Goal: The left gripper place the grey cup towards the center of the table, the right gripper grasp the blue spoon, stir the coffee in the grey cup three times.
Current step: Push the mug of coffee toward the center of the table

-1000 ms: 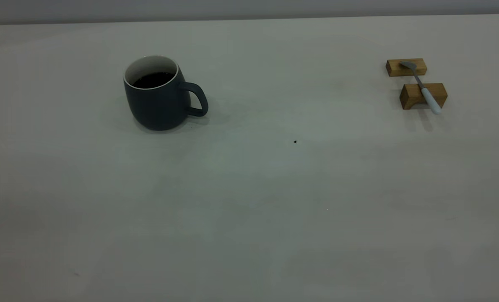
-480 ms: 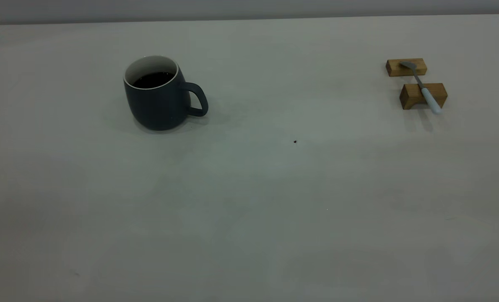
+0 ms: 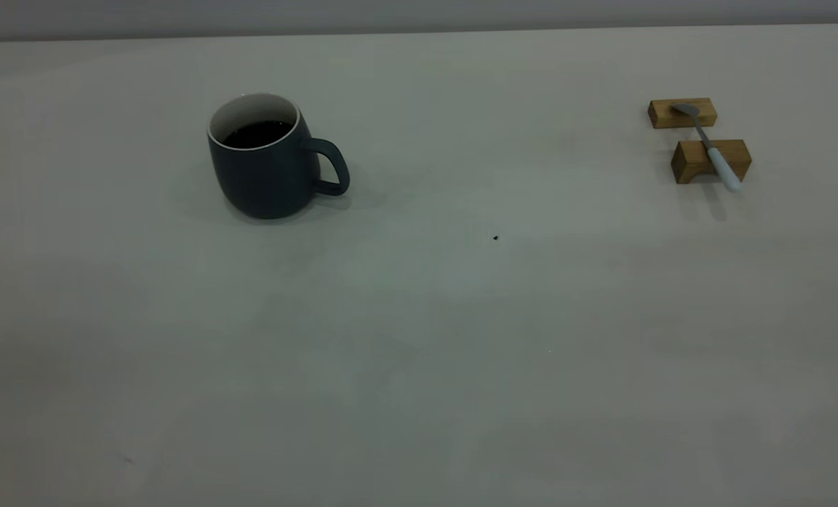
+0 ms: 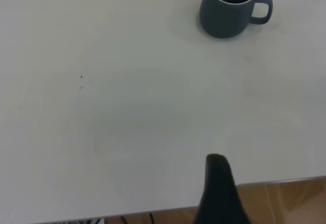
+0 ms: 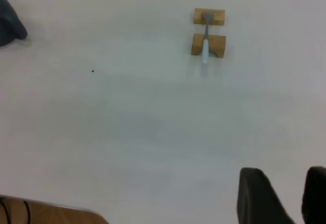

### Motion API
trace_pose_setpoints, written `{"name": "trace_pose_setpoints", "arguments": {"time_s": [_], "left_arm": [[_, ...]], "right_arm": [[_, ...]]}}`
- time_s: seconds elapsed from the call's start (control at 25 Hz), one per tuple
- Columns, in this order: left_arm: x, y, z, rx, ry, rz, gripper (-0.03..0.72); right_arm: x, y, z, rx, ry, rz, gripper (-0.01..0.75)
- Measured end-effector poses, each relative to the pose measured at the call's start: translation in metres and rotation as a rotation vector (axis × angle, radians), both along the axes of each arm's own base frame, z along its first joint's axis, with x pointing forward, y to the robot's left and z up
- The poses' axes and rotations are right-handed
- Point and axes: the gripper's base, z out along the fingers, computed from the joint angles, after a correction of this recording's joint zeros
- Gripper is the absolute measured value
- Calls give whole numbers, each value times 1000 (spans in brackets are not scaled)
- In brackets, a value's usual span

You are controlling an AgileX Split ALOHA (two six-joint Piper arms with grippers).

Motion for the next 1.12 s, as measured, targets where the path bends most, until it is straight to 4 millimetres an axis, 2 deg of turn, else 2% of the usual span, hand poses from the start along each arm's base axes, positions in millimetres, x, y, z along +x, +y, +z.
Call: {"name": "trace_pose_setpoints", "arguments": {"time_s": [0.24, 0.36, 0.44, 0.64, 0.8, 0.92, 1.12], "left_arm": [[0, 2, 3, 11, -19, 19, 585], [7, 3, 17, -2, -74, 46, 585], [20, 4, 28, -6, -88, 51, 585], [69, 5, 42, -10, -60, 63, 585], [122, 7, 36, -16, 11, 78, 585], [164, 8, 14, -27, 130, 97, 585], [223, 10, -28, -27, 310, 115, 585]], "right_arm": [[0, 0, 0, 0, 0, 0, 261], [0, 0, 0, 0, 0, 0, 261], [0, 0, 0, 0, 0, 0, 261], [0, 0, 0, 1, 0, 0, 261], [0, 0, 0, 2, 0, 1, 261], [0, 0, 0, 2, 0, 1, 261], [0, 0, 0, 3, 0, 2, 261]]}}
